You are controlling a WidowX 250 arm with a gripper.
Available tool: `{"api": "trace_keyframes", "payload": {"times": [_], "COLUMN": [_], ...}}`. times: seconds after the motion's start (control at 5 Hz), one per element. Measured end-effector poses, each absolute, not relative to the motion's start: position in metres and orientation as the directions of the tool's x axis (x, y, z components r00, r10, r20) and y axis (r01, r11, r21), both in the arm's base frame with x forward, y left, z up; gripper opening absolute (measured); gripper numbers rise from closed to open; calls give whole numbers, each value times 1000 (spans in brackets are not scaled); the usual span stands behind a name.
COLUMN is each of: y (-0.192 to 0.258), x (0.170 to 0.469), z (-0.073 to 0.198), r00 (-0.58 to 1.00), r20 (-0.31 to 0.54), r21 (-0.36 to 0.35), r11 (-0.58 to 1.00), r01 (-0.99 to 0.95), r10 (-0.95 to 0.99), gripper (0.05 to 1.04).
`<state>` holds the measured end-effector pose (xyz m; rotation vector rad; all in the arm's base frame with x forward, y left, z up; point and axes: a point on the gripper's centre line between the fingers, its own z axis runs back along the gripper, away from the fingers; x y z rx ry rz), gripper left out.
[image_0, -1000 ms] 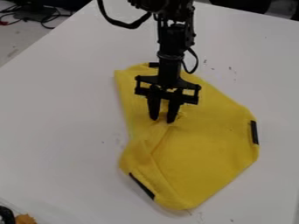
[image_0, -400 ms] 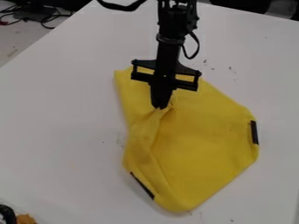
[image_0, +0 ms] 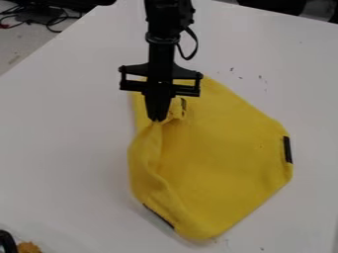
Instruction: Unfold the cloth from bottom left
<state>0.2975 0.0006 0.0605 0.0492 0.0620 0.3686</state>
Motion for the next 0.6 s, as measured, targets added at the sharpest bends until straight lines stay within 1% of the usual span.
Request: {"api": "trace_keyframes", "payload": {"times": [0.6], "y": [43], "x": [261], "z": [63], "r00": [847], "r20": [29], "r21": [34], "r11": [847], "r01": [-531], "r10": [530], "gripper": [53]}}
